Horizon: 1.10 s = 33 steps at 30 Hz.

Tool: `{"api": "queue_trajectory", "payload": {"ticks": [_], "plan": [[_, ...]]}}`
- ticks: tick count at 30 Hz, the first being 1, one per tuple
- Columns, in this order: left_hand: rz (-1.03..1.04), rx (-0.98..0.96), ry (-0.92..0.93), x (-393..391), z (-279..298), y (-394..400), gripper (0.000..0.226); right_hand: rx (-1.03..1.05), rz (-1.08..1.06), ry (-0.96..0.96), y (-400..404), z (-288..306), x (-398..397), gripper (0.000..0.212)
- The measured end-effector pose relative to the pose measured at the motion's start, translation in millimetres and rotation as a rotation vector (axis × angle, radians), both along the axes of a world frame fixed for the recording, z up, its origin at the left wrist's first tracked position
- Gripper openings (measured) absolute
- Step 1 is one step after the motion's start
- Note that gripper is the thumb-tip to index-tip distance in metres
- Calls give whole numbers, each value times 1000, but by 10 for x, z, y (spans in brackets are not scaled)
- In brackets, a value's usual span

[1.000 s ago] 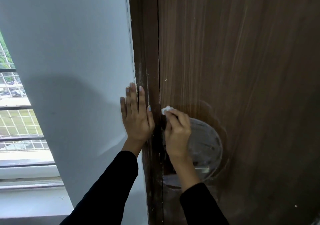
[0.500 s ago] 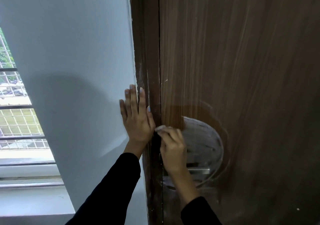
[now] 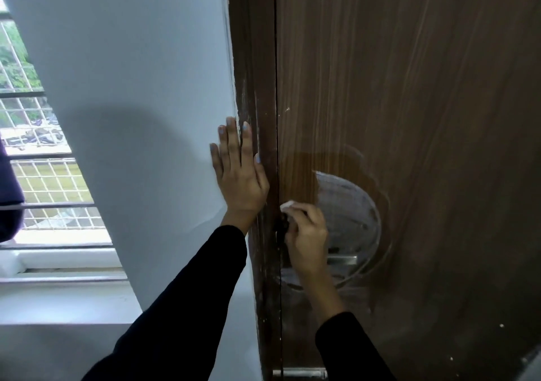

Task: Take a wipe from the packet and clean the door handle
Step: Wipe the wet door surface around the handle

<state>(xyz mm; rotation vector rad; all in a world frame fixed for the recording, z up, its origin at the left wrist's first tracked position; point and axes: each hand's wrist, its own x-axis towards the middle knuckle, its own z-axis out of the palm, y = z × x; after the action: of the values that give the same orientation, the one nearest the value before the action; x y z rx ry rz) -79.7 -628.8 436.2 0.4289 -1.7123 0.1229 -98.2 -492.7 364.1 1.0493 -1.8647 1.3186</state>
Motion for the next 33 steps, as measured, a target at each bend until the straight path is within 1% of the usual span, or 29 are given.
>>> {"api": "queue_trajectory", "payload": {"ticks": [3, 6, 9, 12, 15, 16, 18, 20, 22, 24, 27, 29, 31, 33], "plan": [[0, 3, -3, 11, 9, 20, 54, -84, -103, -44, 20, 243, -65, 27], [24, -5, 6, 8, -8, 16, 54, -144, -100, 1, -71, 421, -93, 24], [36, -15, 6, 1, -15, 8, 54, -41, -45, 29, -57, 261, -46, 26], [44, -15, 5, -5, -2, 17, 54, 21, -96, 21, 71, 71, -63, 26], [55, -15, 14, -11, -7, 12, 54, -123, -173, -48, 116, 204, -131, 21], [57, -15, 18, -9, -11, 7, 55, -172, -177, -47, 94, 286, -143, 20], [52, -17, 19, -9, -16, 10, 55, -206, -164, -11, 22, 406, -138, 21], [51, -11, 22, -12, -16, 25, 55, -162, -114, 15, -33, 395, -97, 23], [55, 0, 30, -16, -22, 40, 54, -73, -56, 27, -24, 249, -56, 25], [52, 3, 27, -20, -30, 45, 55, -62, -53, 11, 51, 107, -76, 25], [54, 7, 29, -25, -32, 32, 56, -238, -141, -93, 115, 195, -169, 20], [52, 4, 31, -24, -36, 30, 57, -340, -157, -76, 64, 377, -209, 17], [37, -6, 29, -18, -44, 24, 56, -314, -121, -21, -34, 486, -160, 21], [26, -14, 21, -9, -52, 13, 55, -181, -68, 54, -83, 428, -76, 27]]}}
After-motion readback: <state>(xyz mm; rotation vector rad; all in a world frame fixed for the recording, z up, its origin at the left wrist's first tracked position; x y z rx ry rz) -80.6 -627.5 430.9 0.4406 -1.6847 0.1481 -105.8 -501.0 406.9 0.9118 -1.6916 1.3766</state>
